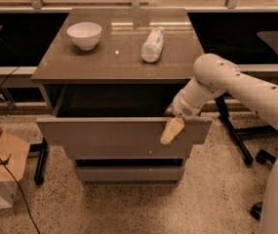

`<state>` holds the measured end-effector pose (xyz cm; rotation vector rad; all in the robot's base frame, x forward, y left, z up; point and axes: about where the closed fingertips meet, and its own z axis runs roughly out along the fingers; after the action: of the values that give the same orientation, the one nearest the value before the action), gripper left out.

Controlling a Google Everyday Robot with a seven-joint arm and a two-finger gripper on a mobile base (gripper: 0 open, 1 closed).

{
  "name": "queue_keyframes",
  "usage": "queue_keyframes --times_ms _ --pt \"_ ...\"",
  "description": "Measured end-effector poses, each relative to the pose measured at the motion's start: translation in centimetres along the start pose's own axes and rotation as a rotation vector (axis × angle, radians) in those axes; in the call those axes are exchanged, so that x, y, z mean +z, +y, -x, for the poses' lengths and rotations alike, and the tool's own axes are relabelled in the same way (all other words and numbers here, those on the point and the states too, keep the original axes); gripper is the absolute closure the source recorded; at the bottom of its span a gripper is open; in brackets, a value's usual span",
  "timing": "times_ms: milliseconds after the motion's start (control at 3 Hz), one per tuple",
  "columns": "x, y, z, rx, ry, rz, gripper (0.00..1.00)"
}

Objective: Open top drawer

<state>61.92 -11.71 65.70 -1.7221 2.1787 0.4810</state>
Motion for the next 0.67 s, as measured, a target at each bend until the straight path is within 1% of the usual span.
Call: queue_keyframes --times_ms 333,667 --pt "1.1 0.2 -0.8 0.022 0.025 0.03 0.0" --pt "2.0 1.6 -1.4 0.011 0.068 0.084 0.18"
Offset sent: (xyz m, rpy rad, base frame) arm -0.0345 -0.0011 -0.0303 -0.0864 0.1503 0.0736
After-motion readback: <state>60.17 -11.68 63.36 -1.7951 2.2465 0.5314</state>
